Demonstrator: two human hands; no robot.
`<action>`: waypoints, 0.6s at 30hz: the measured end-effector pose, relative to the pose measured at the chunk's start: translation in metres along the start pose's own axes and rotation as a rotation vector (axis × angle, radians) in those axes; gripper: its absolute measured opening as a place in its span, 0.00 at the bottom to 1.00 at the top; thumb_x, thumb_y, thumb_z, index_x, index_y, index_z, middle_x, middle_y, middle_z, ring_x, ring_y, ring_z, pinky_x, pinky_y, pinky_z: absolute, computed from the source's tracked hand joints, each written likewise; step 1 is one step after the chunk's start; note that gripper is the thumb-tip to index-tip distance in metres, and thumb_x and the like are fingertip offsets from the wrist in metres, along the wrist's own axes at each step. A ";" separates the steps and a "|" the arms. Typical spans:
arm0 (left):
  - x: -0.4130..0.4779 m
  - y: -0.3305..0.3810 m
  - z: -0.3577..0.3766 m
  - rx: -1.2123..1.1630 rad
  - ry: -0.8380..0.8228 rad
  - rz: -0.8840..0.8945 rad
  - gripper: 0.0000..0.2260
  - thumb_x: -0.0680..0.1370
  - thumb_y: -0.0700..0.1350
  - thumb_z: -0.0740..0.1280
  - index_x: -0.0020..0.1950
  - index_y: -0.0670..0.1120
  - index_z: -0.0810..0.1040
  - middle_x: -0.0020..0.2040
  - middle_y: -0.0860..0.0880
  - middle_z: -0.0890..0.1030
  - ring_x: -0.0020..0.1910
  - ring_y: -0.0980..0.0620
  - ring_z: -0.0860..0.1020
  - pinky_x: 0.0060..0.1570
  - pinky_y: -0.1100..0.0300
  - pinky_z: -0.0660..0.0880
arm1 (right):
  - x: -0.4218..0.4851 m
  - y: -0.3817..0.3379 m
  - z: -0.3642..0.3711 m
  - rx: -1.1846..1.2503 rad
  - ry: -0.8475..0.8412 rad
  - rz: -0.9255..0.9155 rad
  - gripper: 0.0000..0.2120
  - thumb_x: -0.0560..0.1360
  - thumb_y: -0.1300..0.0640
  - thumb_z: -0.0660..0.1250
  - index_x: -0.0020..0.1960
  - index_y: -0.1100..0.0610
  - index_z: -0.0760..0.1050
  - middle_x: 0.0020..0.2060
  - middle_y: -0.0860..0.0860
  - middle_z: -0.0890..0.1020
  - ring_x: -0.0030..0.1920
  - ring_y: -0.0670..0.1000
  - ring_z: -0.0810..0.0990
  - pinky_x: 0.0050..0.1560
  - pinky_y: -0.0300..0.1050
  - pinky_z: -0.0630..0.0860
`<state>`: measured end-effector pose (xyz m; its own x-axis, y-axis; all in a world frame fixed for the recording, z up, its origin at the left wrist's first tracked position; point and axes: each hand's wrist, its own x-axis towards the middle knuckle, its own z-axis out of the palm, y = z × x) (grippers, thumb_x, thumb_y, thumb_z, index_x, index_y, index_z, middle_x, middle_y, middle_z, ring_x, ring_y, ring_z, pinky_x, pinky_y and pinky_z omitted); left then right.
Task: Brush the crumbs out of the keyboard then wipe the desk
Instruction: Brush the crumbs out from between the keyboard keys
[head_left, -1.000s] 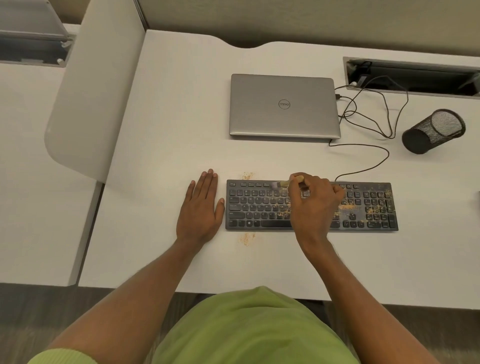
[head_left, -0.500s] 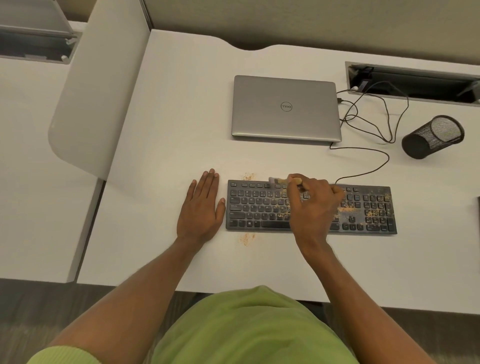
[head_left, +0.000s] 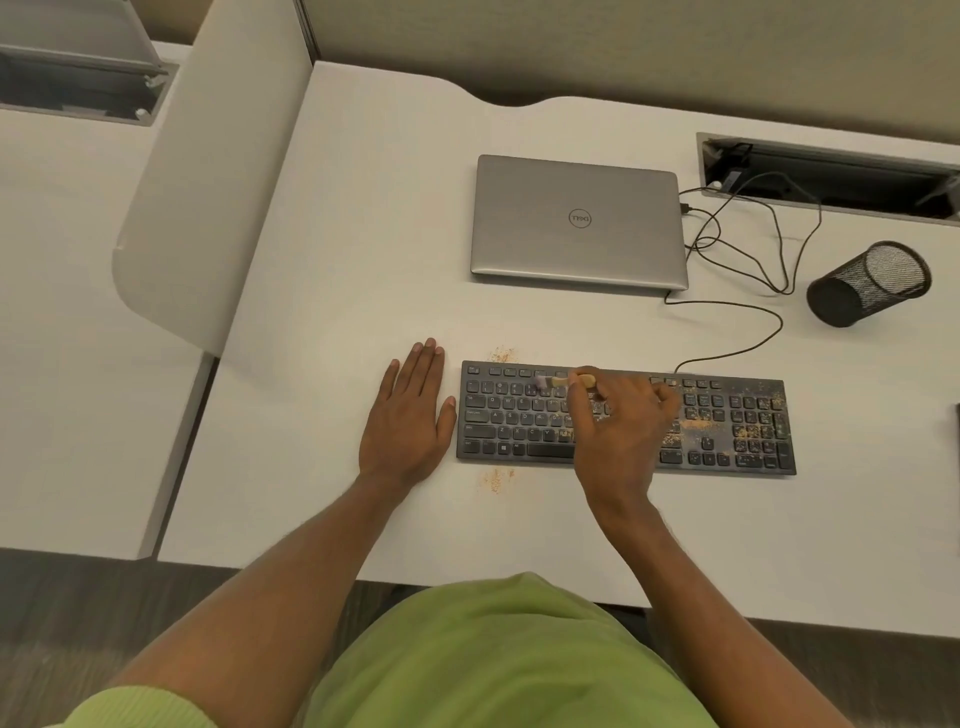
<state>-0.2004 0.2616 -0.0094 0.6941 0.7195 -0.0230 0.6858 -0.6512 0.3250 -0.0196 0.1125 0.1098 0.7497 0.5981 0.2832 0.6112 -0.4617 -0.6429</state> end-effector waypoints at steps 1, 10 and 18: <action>0.000 0.000 0.000 0.000 -0.002 -0.001 0.31 0.87 0.54 0.50 0.88 0.45 0.51 0.88 0.48 0.52 0.87 0.54 0.48 0.86 0.48 0.49 | -0.001 0.000 0.002 -0.008 -0.012 -0.002 0.04 0.80 0.56 0.71 0.50 0.53 0.85 0.42 0.46 0.84 0.45 0.48 0.78 0.64 0.59 0.64; 0.000 0.000 0.000 -0.004 -0.005 -0.001 0.31 0.87 0.55 0.49 0.88 0.45 0.51 0.88 0.49 0.51 0.87 0.54 0.47 0.86 0.49 0.49 | 0.002 0.002 -0.003 0.001 -0.044 -0.079 0.03 0.81 0.57 0.71 0.51 0.51 0.83 0.44 0.43 0.84 0.49 0.47 0.77 0.63 0.51 0.59; 0.000 -0.001 0.000 -0.010 -0.006 -0.006 0.31 0.87 0.55 0.49 0.88 0.46 0.50 0.88 0.49 0.51 0.87 0.54 0.47 0.86 0.49 0.48 | 0.007 0.020 -0.002 -0.130 -0.136 -0.078 0.09 0.77 0.62 0.73 0.50 0.48 0.82 0.43 0.42 0.82 0.52 0.49 0.76 0.62 0.49 0.55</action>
<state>-0.2010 0.2616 -0.0095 0.6912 0.7220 -0.0307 0.6879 -0.6444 0.3340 -0.0021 0.1062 0.1006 0.6626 0.7147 0.2241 0.7005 -0.4855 -0.5231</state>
